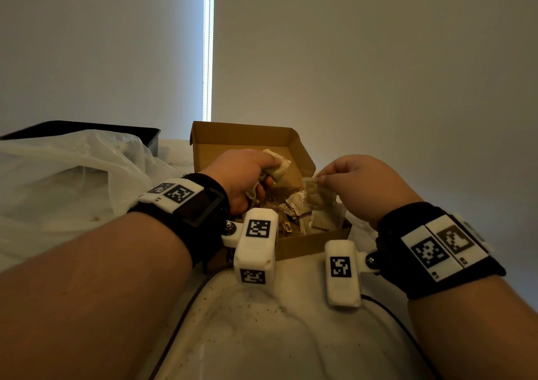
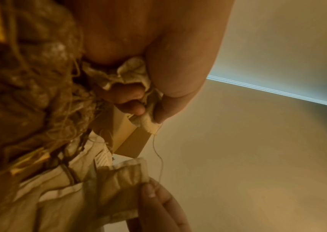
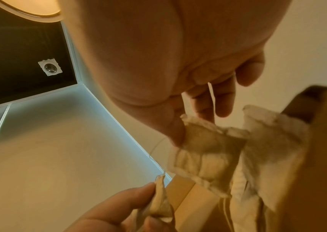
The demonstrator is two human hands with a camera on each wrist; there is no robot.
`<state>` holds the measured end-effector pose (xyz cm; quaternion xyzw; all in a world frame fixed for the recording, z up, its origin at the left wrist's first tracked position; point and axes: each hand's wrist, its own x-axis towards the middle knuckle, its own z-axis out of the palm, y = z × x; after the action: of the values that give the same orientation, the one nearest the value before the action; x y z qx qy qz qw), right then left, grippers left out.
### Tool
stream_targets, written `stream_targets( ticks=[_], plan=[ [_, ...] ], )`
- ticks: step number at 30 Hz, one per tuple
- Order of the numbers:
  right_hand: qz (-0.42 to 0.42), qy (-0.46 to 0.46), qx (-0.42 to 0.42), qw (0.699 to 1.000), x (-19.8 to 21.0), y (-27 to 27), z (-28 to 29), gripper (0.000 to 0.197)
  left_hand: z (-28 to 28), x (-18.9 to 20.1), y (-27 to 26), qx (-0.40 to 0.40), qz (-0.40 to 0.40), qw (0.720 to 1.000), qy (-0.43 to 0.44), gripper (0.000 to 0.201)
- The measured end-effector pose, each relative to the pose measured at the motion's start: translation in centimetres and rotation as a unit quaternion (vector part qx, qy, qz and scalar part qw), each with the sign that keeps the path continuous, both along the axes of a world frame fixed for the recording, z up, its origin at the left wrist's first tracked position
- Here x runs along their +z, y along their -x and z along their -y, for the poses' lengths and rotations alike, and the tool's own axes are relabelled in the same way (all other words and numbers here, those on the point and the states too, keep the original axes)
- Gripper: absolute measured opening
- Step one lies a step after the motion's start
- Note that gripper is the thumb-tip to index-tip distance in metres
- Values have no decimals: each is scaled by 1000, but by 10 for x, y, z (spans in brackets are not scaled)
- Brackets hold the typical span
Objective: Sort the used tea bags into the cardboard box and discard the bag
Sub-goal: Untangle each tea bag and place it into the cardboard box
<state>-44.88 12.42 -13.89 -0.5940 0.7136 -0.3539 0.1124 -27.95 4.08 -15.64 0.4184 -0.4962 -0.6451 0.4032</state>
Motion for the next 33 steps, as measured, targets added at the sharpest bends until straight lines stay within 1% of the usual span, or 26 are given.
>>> stream_targets(
  ticks=[4, 6, 7, 9, 11, 15, 17, 19, 21, 24, 27, 29, 31, 33],
  plan=[
    [51, 55, 38, 996, -2, -1, 2, 18, 0, 0, 1, 4, -10, 1000, 3, 25],
    [115, 65, 75, 988, -4, -2, 1, 18, 0, 0, 1, 4, -12, 1000, 4, 28],
    [163, 72, 102, 979, -4, -4, 1, 18, -1, 0, 1, 0, -10, 1000, 6, 29],
    [278, 105, 145, 944, -6, -5, 2, 14, -2, 0, 0, -12, 6, 1000, 16, 27],
    [356, 143, 159, 910, -4, -6, 2, 13, -6, 1, -1, -29, 41, 998, 46, 22],
    [420, 180, 165, 874, -2, -12, 3, 19, -13, 3, -2, -74, 141, 976, 148, 16],
    [438, 184, 141, 868, -4, -12, 6, 18, -16, 5, -3, -95, 165, 965, 180, 14],
    [425, 180, 101, 881, -7, -10, 9, 16, -17, 7, -5, -117, 158, 963, 186, 16],
    [387, 160, 64, 906, -12, -6, 12, 14, -18, 8, -5, -132, 137, 963, 189, 15],
    [329, 119, 34, 936, -15, -1, 13, 13, -18, 8, -4, -126, 102, 970, 182, 12],
    [281, 121, 9, 952, -12, 3, 11, 10, -13, 5, -3, -91, 90, 978, 165, 14],
    [238, 134, -9, 962, -9, 8, 9, 9, -9, 3, -2, -59, 60, 988, 126, 19],
    [218, 147, -13, 965, -6, 12, 8, 9, -6, 1, -2, -28, 28, 995, 86, 22],
    [213, 158, -12, 964, -4, 14, 7, 11, -4, 1, -2, -10, 11, 998, 65, 25]
  ],
)
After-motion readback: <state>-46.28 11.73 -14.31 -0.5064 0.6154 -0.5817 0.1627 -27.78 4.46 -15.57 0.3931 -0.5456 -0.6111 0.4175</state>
